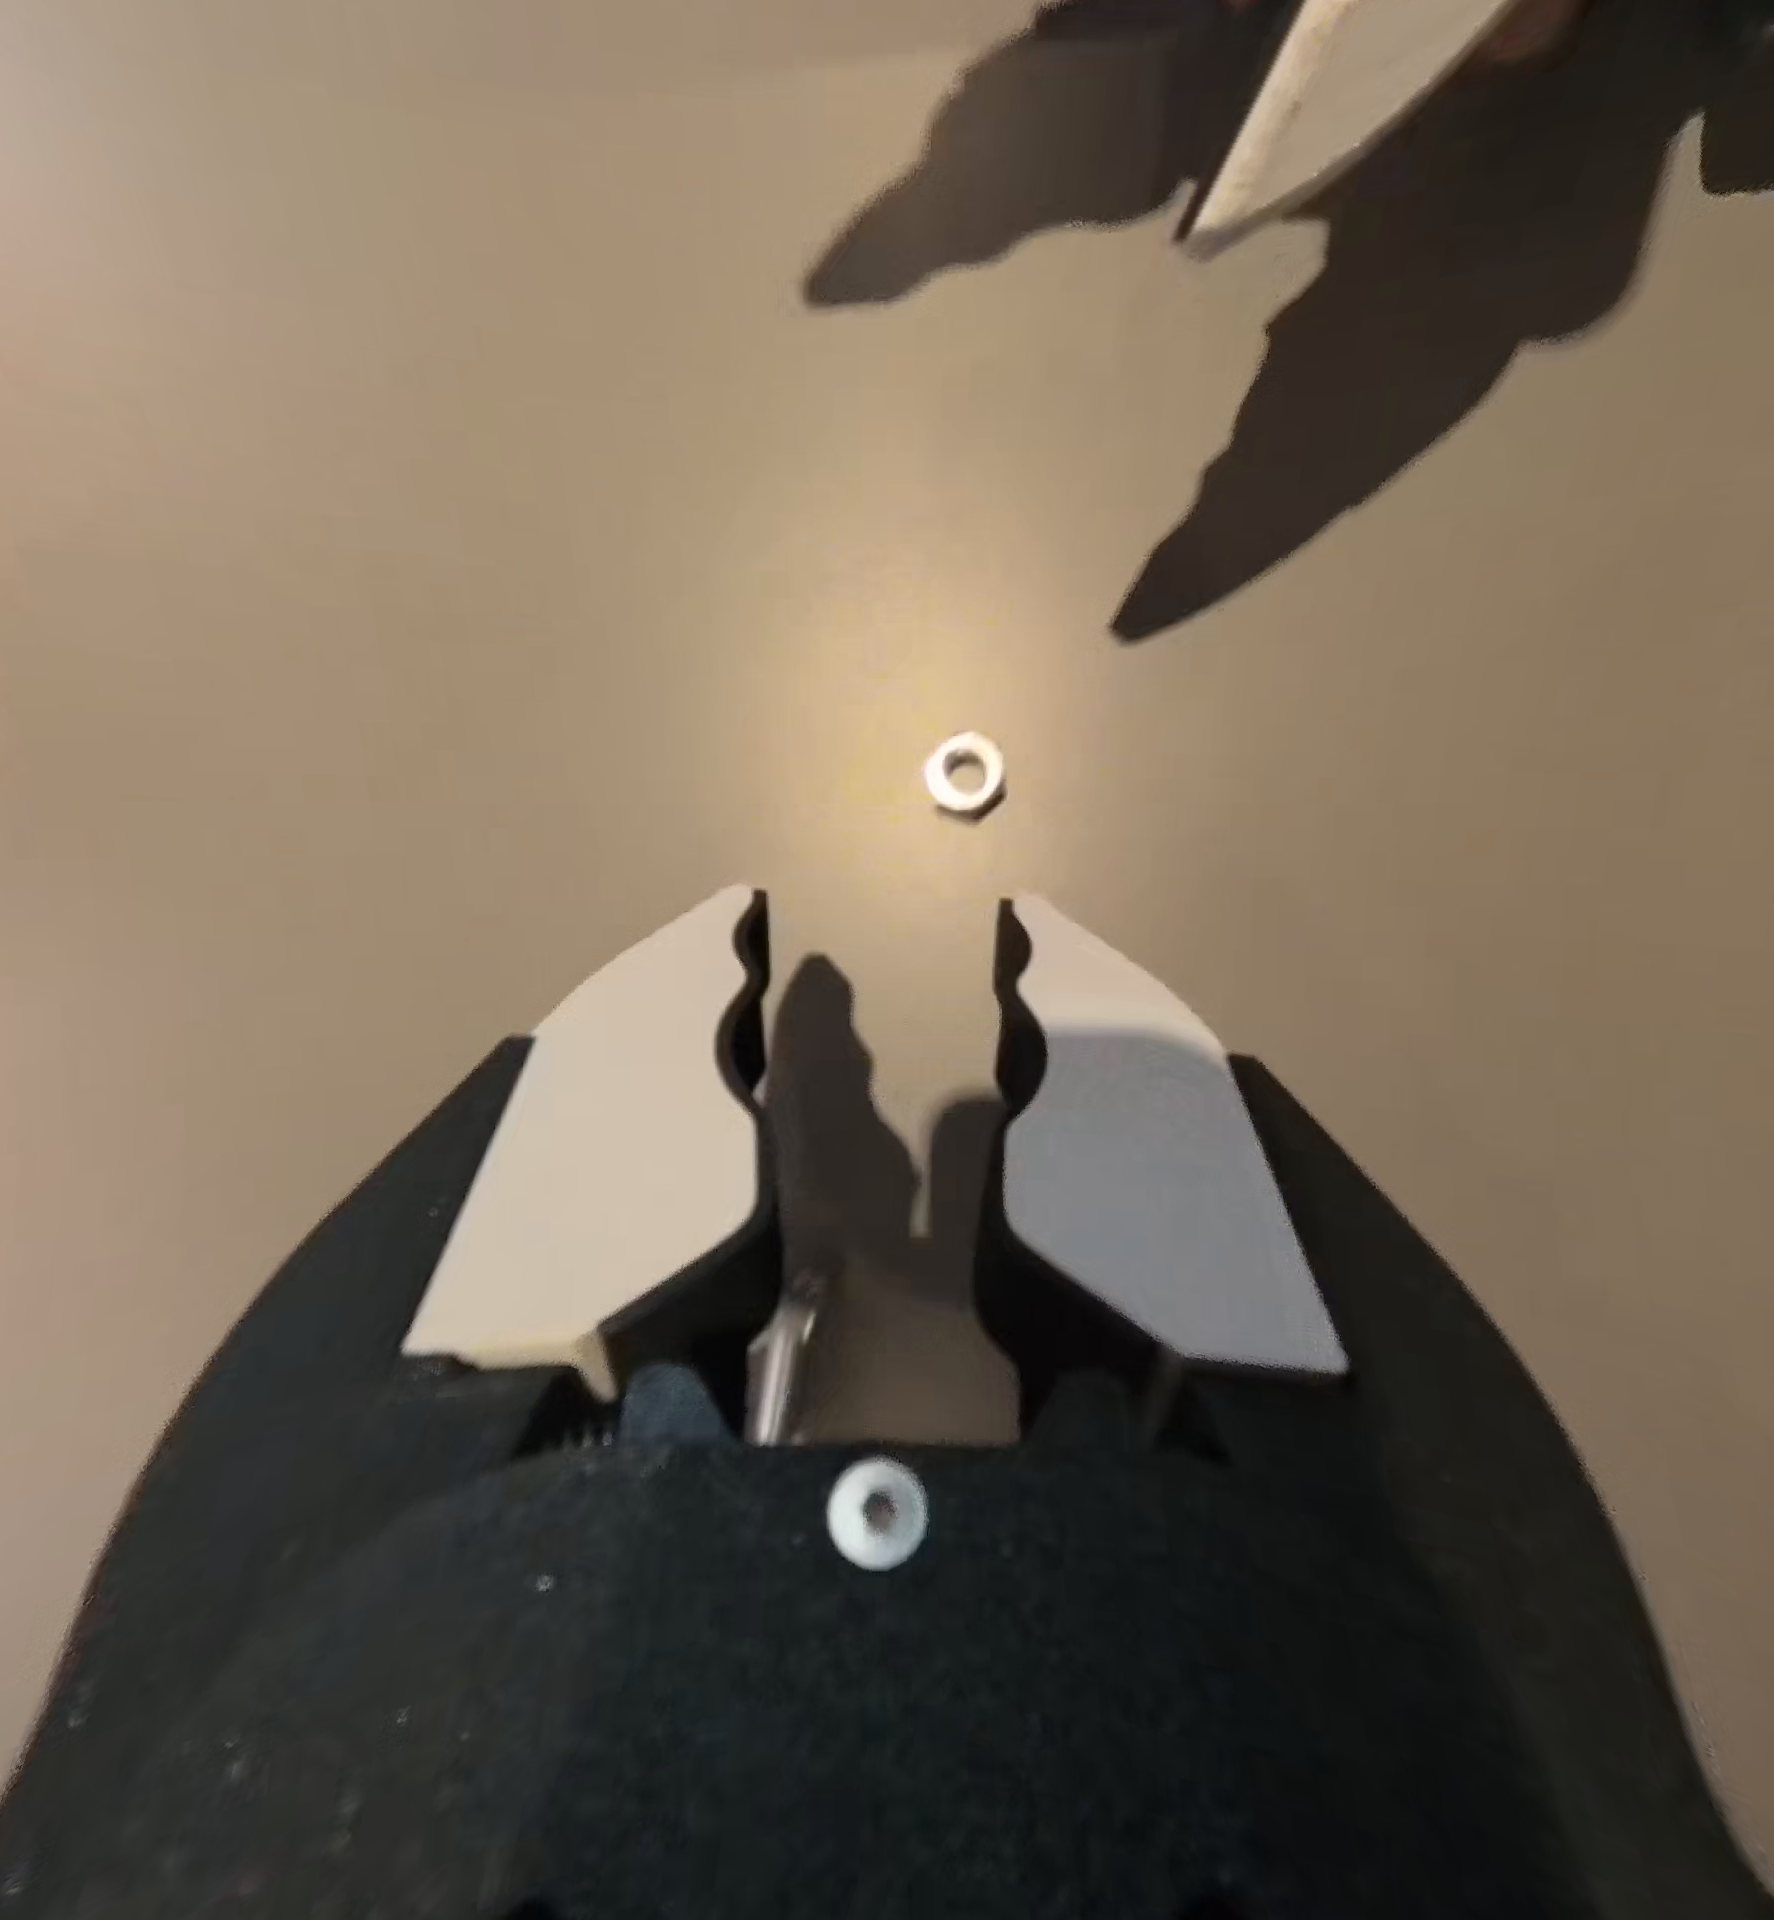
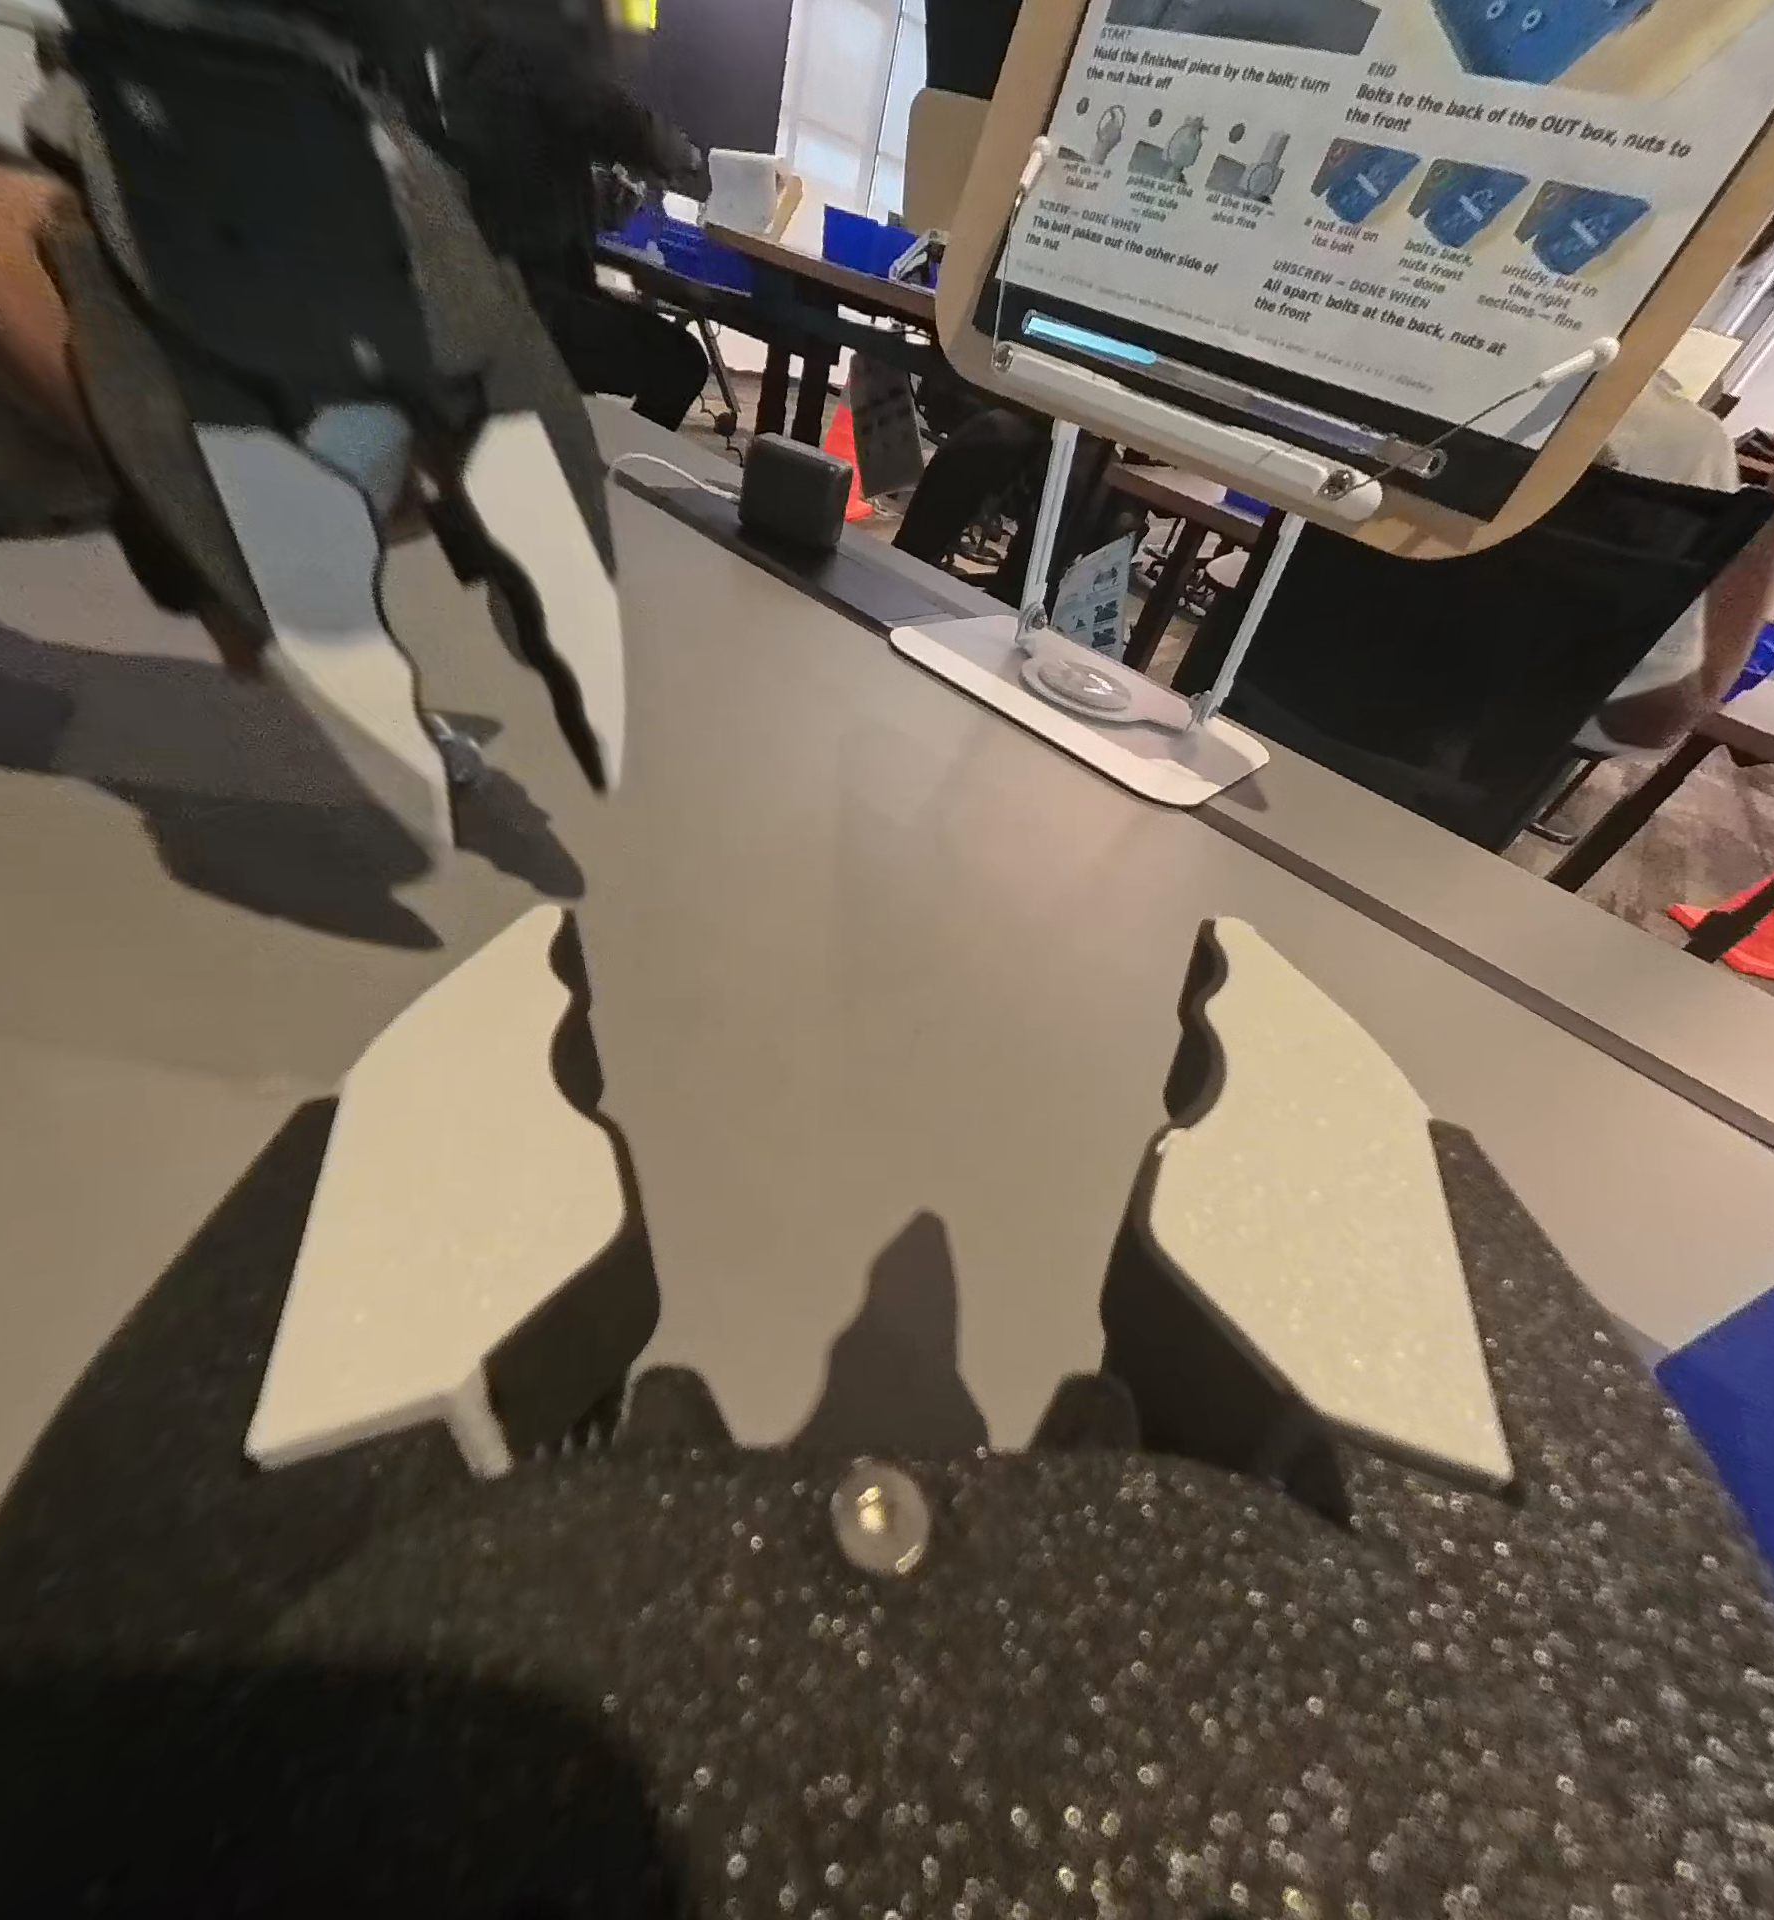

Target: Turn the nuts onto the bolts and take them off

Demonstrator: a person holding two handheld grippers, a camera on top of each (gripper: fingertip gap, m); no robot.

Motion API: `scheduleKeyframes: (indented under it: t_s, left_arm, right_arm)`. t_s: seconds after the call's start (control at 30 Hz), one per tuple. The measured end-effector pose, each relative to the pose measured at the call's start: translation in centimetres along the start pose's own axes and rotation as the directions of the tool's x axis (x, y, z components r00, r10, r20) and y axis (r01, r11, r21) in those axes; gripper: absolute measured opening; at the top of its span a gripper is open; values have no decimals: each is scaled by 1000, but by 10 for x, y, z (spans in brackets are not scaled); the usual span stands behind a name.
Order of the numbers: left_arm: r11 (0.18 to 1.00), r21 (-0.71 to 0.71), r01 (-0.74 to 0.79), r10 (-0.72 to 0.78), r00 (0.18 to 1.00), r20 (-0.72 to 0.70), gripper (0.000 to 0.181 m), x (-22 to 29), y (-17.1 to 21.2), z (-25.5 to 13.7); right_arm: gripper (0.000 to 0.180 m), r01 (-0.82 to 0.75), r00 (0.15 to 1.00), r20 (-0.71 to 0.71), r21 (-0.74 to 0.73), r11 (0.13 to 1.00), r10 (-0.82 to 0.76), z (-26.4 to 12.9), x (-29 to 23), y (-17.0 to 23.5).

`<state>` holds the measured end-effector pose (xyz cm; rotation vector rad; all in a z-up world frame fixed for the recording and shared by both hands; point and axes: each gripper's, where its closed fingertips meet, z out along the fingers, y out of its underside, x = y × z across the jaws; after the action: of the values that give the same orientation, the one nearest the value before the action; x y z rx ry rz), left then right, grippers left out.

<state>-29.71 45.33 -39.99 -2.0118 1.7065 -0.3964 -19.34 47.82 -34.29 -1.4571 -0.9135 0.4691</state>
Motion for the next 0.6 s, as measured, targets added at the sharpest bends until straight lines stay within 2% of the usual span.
scheduleKeyframes:
  t_s: [0.1,0.2,0.27,0.4,0.6]
  left_arm:
    - [995,97,33,-41,996,74,40,-20,29,-41]
    - [977,159,142,-149,988,33,36,-27,69,-62]
    - [968,175,179,-183,983,6,33,-25,86,-63]
    - [985,73,154,-158,986,56,32,-22,114,-48]
    - [987,36,156,-158,985,64,30,-27,118,-39]
  right_arm:
    - [107,-10,1000,3,15,1000,10,-2,0,-3]
    - [107,-14,1000,14,25,1000,14,-2,-1,-6]
    - [107,-8,1000,24,25,1000,8,-1,-4,-6]
    - [107,9,999,38,3,1000,-9,1,-10,-2]
    - [107,5,999,47,-14,1000,-4,3,-11,2]
